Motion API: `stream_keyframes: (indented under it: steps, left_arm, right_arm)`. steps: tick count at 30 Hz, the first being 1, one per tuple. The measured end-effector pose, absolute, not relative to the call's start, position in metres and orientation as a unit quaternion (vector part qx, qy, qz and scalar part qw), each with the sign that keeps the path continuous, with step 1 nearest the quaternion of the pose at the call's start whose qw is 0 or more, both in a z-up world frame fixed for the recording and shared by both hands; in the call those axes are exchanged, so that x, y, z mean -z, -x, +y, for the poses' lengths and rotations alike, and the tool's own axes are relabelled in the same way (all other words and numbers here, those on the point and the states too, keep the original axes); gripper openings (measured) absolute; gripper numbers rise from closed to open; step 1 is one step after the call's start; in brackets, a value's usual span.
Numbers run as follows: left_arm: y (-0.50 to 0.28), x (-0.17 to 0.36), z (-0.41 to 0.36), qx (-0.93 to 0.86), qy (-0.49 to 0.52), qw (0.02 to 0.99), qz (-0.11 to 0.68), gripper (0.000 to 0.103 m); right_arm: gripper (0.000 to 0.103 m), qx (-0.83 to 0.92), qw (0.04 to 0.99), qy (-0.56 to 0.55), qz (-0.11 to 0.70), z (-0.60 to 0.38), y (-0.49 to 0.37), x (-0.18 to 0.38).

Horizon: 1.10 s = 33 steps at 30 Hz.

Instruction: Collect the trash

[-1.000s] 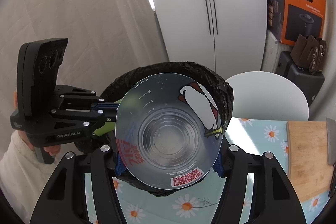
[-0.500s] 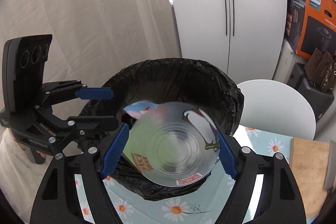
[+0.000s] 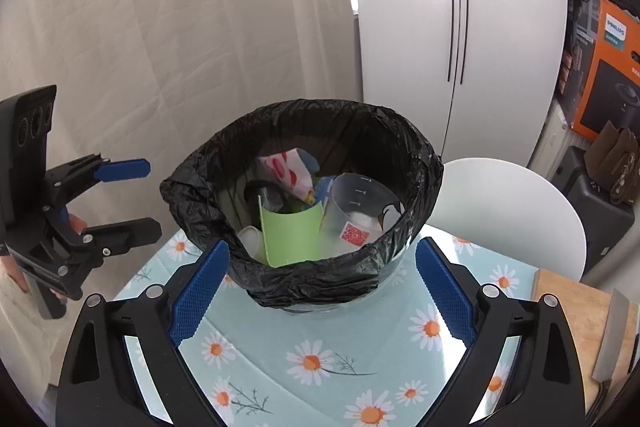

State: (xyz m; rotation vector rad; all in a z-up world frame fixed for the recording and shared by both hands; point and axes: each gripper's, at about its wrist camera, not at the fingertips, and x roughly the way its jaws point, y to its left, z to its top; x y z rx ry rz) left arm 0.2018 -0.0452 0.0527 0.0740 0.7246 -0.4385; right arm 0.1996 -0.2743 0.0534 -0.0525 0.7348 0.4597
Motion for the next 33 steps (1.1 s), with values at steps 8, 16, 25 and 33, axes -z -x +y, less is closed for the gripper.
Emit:
stream_keyframes:
  steps: [8, 16, 25, 33]
  left_arm:
    - [-0.161, -0.045, -0.055, 0.169, -0.004, 0.924, 0.344, 0.097]
    - [-0.134, -0.034, -0.069, 0.147, -0.004, 0.927, 0.344, 0.097]
    - [-0.136, -0.034, -0.066, 0.155, -0.004, 0.926, 0.344, 0.097]
    - [-0.143, -0.034, -0.056, 0.183, -0.018, 0.919, 0.349, 0.097]
  right_arm:
    - [0.093, -0.220, 0.911, 0.046, 0.347, -0.313, -0.160, -0.053]
    - [0.094, -0.197, 0.910, 0.056, 0.361, -0.341, -0.135, -0.037]
    - [0.094, -0.173, 0.916, 0.044, 0.360, -0.346, -0.125, -0.032]
    - [0.094, -0.159, 0.917, 0.038, 0.363, -0.333, -0.114, -0.036]
